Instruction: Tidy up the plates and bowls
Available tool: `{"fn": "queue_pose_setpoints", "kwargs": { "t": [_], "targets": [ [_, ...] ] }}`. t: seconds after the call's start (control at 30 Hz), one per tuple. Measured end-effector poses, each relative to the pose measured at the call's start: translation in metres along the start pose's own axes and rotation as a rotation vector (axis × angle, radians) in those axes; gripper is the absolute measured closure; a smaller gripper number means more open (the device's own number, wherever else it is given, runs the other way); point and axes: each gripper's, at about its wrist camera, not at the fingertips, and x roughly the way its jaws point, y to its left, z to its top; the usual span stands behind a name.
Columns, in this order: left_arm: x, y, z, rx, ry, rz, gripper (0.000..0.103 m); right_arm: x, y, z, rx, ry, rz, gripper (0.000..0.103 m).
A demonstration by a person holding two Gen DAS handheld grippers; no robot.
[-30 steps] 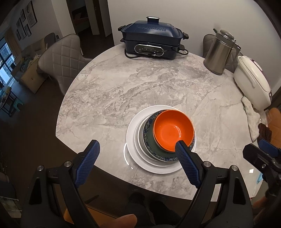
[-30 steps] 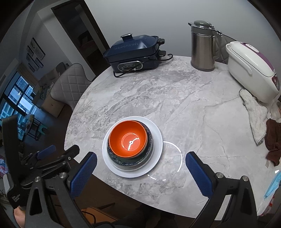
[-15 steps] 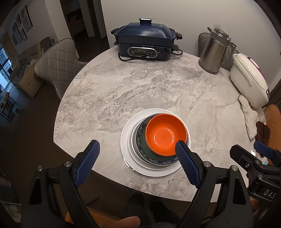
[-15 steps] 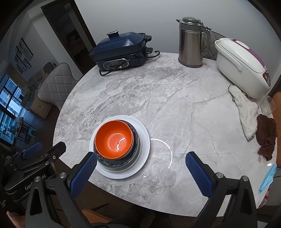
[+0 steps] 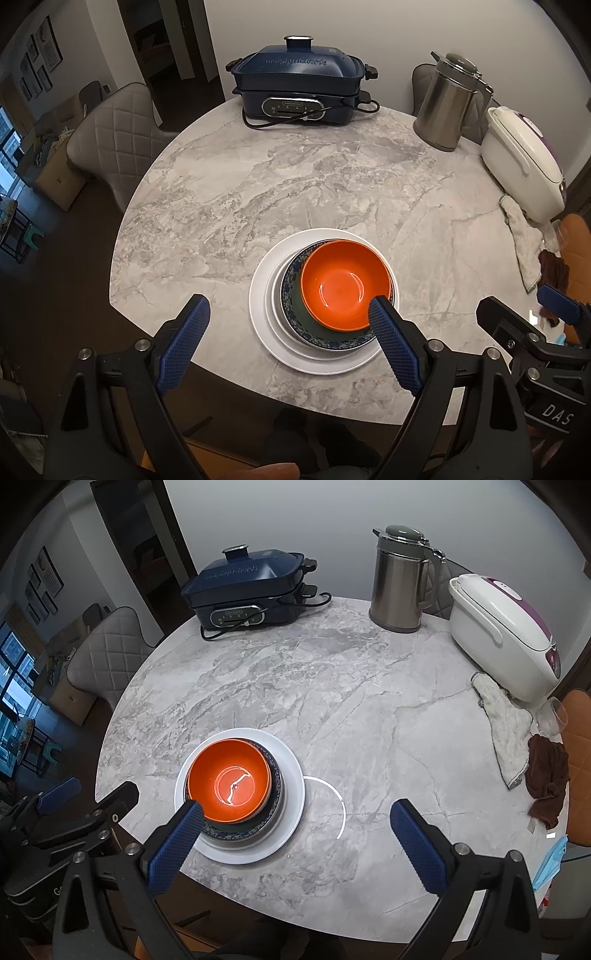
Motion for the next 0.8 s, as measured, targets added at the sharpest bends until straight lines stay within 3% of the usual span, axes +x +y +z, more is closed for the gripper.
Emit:
{"fn": "queue_pose_setpoints", "kwargs": {
  "t": [0.8],
  "targets": [
    [0.012,0.002,0.004,0.016,0.012,-0.005,0.015,0.002,0.001,0.003,-0.002,0.002,-0.002,0.0]
  ]
}}
